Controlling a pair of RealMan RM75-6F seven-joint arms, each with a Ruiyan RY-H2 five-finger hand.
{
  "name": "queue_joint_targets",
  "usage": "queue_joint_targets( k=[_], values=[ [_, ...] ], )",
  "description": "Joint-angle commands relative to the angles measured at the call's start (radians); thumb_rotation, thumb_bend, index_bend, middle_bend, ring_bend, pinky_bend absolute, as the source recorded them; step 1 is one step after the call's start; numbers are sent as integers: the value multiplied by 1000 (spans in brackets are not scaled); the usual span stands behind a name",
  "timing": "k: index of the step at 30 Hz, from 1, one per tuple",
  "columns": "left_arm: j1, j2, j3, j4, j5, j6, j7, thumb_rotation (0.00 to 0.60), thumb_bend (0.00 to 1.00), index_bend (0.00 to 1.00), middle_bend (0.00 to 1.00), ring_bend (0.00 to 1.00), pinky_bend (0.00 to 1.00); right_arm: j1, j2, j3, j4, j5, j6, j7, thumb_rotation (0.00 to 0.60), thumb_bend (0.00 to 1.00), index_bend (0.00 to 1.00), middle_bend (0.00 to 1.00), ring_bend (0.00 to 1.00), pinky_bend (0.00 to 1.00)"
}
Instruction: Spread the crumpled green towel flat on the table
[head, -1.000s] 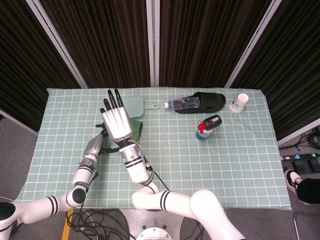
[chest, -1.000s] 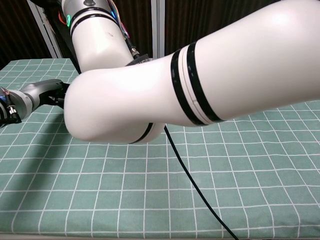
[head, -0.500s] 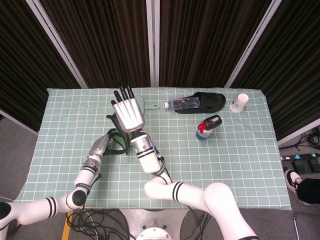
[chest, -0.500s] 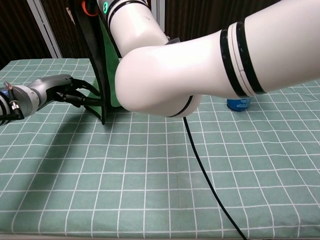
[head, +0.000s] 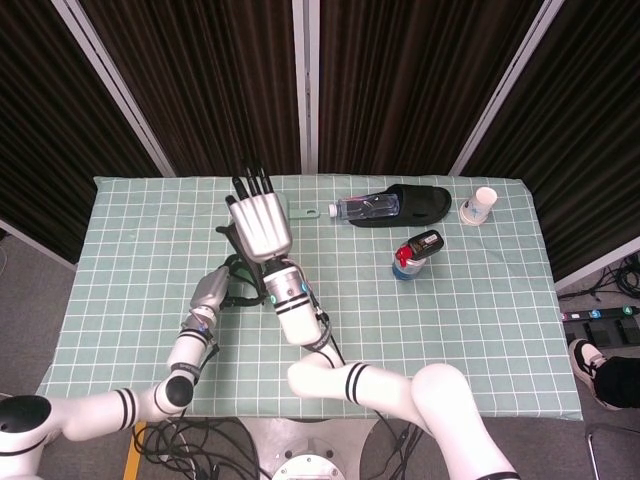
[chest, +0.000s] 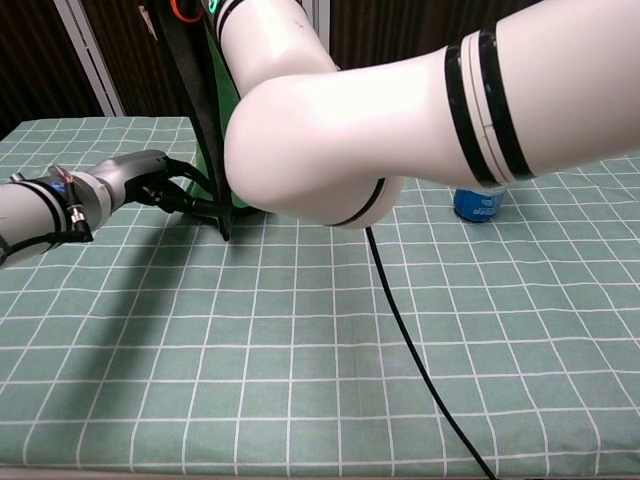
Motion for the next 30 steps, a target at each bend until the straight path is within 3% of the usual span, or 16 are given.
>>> queue_joint_targets(
  k=[1, 9, 23, 30],
  values=[
    [-7, -17, -7, 18, -26, 5, 13, 376, 0, 320, 165, 173, 225, -16, 15, -6, -28, -5, 2, 4, 600, 388, 781, 254, 29, 0],
    [7, -33, -46, 31, -45, -3, -30, 448, 9, 394, 169, 173, 226, -65, 56, -22, -117, -4, -3, 10, 600, 386, 781, 254, 29, 0],
    [29, -76, -108, 58, -9, 22, -125, 598, 211, 620, 309, 238, 231, -171, 194, -62, -292, 16, -89, 73, 600, 388, 781, 252, 27, 0],
    [29, -101, -125, 78, 18, 34, -147, 600, 308, 680, 361, 272, 241, -206, 255, -94, -358, -4, -122, 116, 600, 391, 781, 252, 27, 0]
  ],
)
